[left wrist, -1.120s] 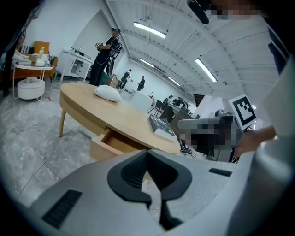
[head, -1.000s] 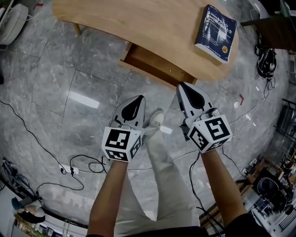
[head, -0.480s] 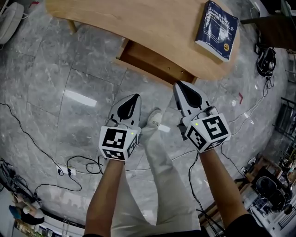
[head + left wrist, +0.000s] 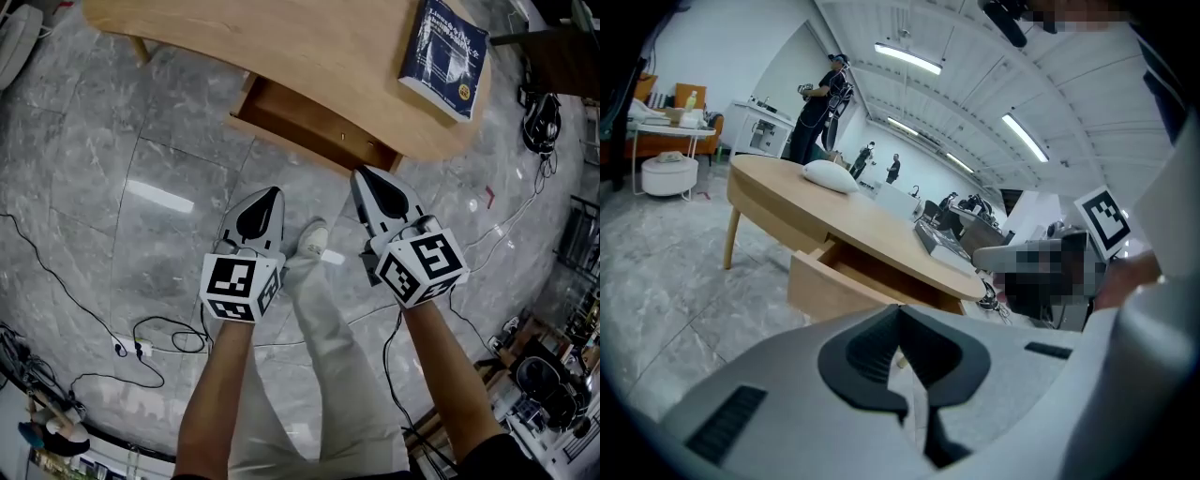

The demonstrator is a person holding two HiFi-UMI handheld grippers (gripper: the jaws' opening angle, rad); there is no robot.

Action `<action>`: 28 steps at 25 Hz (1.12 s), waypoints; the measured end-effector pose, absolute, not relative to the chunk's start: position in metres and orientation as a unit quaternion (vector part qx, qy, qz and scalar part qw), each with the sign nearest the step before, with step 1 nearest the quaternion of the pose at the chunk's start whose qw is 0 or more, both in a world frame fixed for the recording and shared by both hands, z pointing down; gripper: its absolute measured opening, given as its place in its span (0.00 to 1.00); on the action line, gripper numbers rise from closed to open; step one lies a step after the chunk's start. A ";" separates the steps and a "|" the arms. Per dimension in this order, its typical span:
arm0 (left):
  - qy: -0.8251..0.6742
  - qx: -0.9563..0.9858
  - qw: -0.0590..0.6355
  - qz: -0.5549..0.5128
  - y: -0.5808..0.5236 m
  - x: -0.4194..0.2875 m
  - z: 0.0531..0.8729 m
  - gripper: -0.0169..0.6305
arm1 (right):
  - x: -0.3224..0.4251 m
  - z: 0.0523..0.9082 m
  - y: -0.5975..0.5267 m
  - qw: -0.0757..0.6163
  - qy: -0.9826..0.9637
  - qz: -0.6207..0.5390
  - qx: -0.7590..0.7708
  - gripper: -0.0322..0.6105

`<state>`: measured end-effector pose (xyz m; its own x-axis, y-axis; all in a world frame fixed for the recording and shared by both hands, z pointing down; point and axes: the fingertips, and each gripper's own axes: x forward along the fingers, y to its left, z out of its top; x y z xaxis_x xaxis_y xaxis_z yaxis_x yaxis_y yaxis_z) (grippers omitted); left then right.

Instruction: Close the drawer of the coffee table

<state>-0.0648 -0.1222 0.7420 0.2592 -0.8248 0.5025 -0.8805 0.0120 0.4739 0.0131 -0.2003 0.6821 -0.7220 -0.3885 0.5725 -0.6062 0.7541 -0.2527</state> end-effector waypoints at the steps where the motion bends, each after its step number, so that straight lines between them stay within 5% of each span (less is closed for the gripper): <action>1: -0.609 0.700 0.371 0.036 -0.122 -0.066 0.744 0.03 | 0.014 0.685 -0.200 0.253 -0.902 0.217 0.274 0.07; 28: -0.621 0.681 0.385 0.049 -0.137 -0.063 0.798 0.03 | 0.022 0.720 -0.202 0.270 -0.902 0.215 0.261 0.07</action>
